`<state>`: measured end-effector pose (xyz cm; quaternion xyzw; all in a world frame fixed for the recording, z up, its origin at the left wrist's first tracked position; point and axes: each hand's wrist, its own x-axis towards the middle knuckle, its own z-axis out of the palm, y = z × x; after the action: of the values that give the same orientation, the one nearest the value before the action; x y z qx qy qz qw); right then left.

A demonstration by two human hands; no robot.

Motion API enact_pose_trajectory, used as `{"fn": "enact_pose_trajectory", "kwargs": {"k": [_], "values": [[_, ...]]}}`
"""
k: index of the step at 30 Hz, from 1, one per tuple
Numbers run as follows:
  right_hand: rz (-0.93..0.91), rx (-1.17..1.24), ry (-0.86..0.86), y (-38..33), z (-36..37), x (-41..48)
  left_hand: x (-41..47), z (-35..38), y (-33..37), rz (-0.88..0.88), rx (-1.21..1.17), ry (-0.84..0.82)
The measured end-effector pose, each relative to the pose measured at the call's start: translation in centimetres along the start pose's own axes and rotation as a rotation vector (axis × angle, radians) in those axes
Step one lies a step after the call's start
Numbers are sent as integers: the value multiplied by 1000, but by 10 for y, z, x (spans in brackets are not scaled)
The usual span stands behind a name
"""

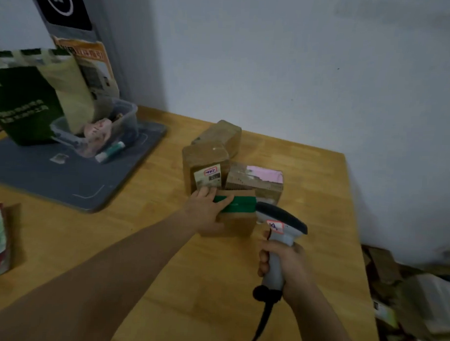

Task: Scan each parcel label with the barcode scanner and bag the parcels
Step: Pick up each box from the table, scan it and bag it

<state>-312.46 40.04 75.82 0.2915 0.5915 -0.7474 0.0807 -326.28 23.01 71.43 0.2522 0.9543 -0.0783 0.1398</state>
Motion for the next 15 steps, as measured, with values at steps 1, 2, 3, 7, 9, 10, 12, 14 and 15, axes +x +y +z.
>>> {"fn": "enact_pose_trajectory", "kwargs": {"k": [1,2,3,7,9,10,12,14,15], "values": [[11,22,8,1,-3,0,-9,0,1,5,6,51],[21,40,16,3,-5,-1,-19,1,2,-1,2,107],[27,51,24,5,-7,0,-30,6,3,-12,-7,166],[34,67,55,13,-17,-1,-81,35,14,63,-61,295],[41,68,86,20,-21,-2,-105,54,14,73,-102,302],[47,66,102,24,-21,-4,-117,61,14,17,-173,317],[66,63,142,34,-19,-6,-130,65,15,-215,-490,276],[83,47,163,43,-15,-7,-128,65,17,-467,-842,180],[93,33,152,46,-12,-10,-127,65,17,-530,-977,129]]}}
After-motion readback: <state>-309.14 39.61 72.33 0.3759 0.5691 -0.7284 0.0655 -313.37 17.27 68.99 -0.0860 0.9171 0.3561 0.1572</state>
